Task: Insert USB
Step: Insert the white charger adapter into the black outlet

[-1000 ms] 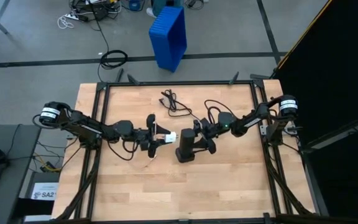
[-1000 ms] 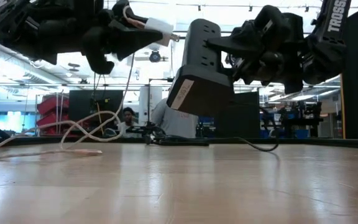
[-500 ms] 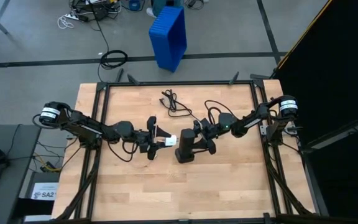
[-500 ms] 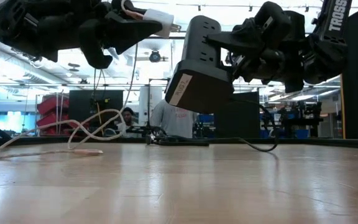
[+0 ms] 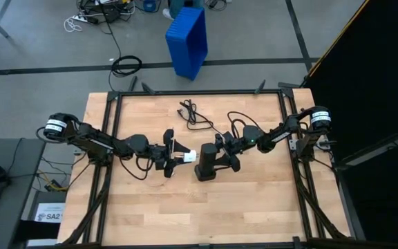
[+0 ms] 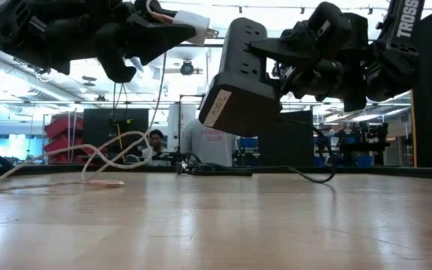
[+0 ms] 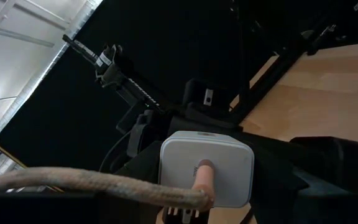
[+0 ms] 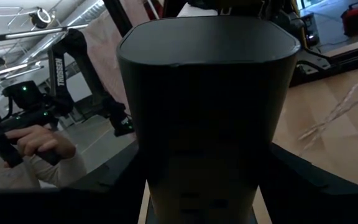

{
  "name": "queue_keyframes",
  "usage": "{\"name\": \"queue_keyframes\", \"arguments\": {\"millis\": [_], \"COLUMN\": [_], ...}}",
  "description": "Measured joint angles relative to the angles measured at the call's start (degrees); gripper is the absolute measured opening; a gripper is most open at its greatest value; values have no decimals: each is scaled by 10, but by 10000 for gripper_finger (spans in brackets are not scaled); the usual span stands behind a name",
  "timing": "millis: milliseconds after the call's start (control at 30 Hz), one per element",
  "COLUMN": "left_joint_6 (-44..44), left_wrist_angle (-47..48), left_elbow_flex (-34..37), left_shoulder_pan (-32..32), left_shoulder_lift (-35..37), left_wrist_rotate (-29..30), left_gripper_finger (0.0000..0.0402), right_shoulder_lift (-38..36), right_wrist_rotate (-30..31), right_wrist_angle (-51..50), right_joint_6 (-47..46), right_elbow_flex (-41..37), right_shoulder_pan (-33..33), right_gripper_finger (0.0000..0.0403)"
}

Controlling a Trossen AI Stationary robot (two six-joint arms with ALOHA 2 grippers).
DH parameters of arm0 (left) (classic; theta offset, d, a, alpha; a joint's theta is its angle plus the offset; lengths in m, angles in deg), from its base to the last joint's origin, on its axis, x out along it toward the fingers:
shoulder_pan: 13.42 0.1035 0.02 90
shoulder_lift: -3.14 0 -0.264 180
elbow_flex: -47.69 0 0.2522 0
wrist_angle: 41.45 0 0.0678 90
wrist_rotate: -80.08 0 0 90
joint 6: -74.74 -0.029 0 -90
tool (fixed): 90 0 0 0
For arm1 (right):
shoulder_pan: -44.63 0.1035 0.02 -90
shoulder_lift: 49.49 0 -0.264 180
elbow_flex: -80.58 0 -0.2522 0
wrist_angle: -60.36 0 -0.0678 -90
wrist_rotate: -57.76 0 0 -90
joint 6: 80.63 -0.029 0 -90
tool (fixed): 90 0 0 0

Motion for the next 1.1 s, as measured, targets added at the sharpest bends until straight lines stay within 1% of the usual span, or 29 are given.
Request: {"name": "queue_keyframes", "arguments": {"millis": [700,833,1100], "left_joint_6": [0,0,-8], "left_wrist_angle": [1,-11,-16], "left_elbow_flex": [0,-2,-33], "left_shoulder_pan": [1,1,0], "left_shoulder_lift": [0,-17,-52], "left_wrist_rotate": [0,0,-5], "left_gripper_finger": [167,167,168], "right_shoulder_lift": [0,0,0], "right_wrist_rotate": [-9,-9,-16], "right_wrist_angle": [0,0,-2], "right_joint_6": [15,15,14], "right_elbow_flex": [0,0,0], "right_shoulder_pan": [0,0,0], "right_gripper_finger": [221,221,221]}}
